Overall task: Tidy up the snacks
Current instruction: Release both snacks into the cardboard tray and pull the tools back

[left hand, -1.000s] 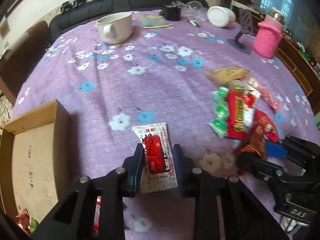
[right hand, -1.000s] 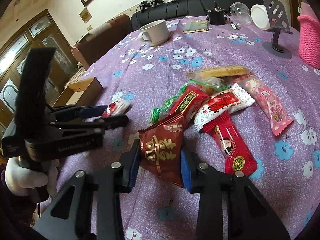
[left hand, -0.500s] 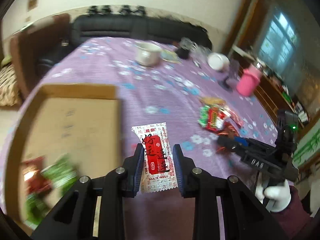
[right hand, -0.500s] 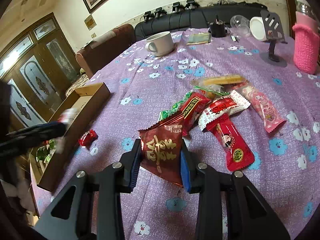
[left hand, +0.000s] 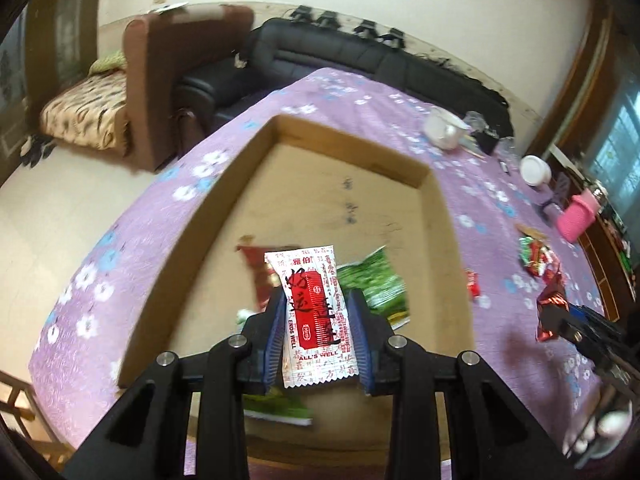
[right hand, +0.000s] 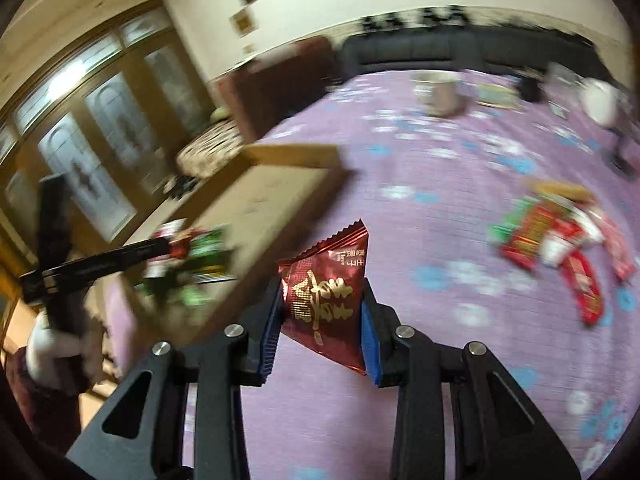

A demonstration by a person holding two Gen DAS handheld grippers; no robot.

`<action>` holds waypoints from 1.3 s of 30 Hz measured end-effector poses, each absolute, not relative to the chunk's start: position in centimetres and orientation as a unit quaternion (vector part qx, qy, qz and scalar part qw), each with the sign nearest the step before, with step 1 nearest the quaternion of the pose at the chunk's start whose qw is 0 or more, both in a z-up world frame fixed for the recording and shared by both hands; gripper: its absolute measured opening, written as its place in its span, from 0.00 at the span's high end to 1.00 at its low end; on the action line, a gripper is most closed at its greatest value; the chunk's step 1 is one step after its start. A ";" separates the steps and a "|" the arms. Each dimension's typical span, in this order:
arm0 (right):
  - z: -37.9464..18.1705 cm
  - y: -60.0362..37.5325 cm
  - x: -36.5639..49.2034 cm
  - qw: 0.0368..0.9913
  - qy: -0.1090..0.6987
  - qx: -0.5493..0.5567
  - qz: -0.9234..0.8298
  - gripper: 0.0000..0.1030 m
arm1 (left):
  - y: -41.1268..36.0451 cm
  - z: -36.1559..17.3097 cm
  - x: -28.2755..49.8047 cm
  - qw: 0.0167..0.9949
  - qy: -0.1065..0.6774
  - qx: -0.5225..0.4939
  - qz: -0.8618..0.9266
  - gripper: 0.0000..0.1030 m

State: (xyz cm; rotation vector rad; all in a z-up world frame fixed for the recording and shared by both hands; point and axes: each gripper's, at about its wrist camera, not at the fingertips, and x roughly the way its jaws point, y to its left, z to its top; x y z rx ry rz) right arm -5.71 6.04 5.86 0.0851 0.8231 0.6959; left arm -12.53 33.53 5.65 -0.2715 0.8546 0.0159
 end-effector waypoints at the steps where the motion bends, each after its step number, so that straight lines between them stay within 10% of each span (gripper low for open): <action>1: 6.1 7.5 -5.9 0.852 0.393 0.036 0.345 0.64 | 34.0 5.5 -12.8 0.900 0.415 -0.137 0.008 0.68; 26: 4.0 18.2 -1.3 0.828 0.445 -0.023 0.340 0.61 | 35.2 7.2 -16.5 0.914 0.333 -0.230 -0.030 0.37; 34: 11.1 7.7 -4.6 0.912 0.303 -0.011 0.277 0.16 | 34.1 7.8 -17.5 0.916 0.314 -0.245 -0.053 0.26; 39: 6.6 4.3 -2.4 0.879 0.401 0.012 0.256 0.35 | 32.0 7.5 -17.7 0.914 0.319 -0.241 -0.071 0.26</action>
